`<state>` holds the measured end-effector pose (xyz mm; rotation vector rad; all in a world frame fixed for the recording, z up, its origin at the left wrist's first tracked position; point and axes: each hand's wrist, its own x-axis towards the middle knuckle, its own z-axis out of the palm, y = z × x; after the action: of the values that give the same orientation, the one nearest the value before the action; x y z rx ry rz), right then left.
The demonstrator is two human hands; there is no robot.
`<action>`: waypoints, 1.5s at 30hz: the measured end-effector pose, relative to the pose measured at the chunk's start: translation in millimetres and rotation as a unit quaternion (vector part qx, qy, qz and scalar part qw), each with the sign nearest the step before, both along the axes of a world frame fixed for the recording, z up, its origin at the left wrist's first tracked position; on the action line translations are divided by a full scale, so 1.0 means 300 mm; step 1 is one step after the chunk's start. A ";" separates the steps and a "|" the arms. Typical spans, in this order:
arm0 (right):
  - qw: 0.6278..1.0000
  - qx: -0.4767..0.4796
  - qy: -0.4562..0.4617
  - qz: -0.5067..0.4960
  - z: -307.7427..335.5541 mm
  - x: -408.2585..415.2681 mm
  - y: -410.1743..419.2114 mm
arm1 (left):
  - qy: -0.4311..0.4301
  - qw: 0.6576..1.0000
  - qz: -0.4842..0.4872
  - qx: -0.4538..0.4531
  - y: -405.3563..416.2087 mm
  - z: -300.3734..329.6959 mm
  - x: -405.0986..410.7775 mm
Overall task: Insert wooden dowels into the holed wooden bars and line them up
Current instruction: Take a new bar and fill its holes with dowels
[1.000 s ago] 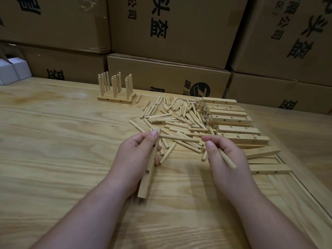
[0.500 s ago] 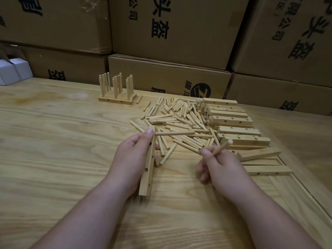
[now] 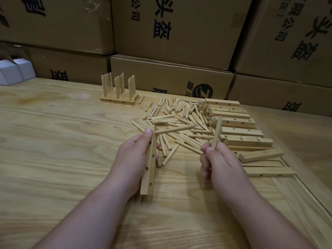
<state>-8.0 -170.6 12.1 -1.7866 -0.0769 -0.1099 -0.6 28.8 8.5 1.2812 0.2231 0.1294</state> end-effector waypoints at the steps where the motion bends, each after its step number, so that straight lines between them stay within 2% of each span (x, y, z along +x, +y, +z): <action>1: 0.998 -0.031 -0.053 0.007 0.002 -0.008 0.002 | 0.001 1.000 0.000 -0.010 0.002 0.002 0.000; 4: 0.982 -0.070 -0.175 -0.033 0.009 -0.033 0.009 | 0.001 1.000 0.004 -0.028 0.004 0.005 0.001; 7: 0.976 -0.045 -0.200 -0.080 0.013 -0.040 0.015 | 0.000 1.000 0.006 -0.025 0.004 0.003 0.001; 8: 0.976 -0.051 -0.199 -0.074 0.012 -0.038 0.014 | 0.000 1.000 0.005 -0.022 0.002 0.002 0.001; 11: 0.967 -0.160 -0.196 -0.027 0.013 -0.036 0.008 | 0.002 1.000 0.006 -0.019 -0.003 0.005 0.001; 12: 0.967 -0.158 -0.200 -0.030 0.010 -0.035 0.006 | 0.002 1.000 0.007 -0.021 -0.004 0.008 0.001; 15: 0.974 -0.065 -0.206 -0.069 0.017 -0.036 0.002 | 0.002 1.000 0.006 -0.022 -0.007 0.011 -0.002; 19: 0.970 -0.153 -0.189 -0.019 0.015 -0.040 0.011 | 0.003 1.000 0.009 -0.018 -0.008 0.013 -0.006; 22: 0.973 -0.101 -0.203 -0.042 0.012 -0.039 0.014 | 0.002 1.000 0.007 -0.015 -0.011 0.016 -0.007; 26: 0.968 -0.175 -0.177 -0.014 -0.002 -0.036 0.029 | -0.003 1.000 0.013 -0.008 -0.007 0.006 -0.003; 29: 0.972 -0.105 -0.202 -0.051 -0.003 -0.034 0.028 | -0.001 1.000 0.009 -0.015 -0.005 0.002 -0.001; 33: 0.974 -0.153 -0.166 -0.012 -0.011 -0.030 0.031 | -0.004 1.000 0.012 -0.015 -0.006 0.002 0.000; 36: 0.972 -0.112 -0.205 -0.027 -0.005 -0.033 0.026 | -0.006 0.999 0.013 -0.037 -0.009 0.010 -0.004; 40: 0.961 -0.188 -0.202 -0.002 -0.016 -0.033 0.022 | -0.025 0.999 0.028 -0.035 -0.011 0.011 -0.005; 45: 0.948 -0.272 -0.152 0.060 -0.029 -0.026 0.021 | -0.036 0.998 0.039 -0.031 -0.013 0.008 -0.004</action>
<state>-15.9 -164.3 3.5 -2.2974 -0.4776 -0.3001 -1.9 24.9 11.0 1.2038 0.2137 0.2320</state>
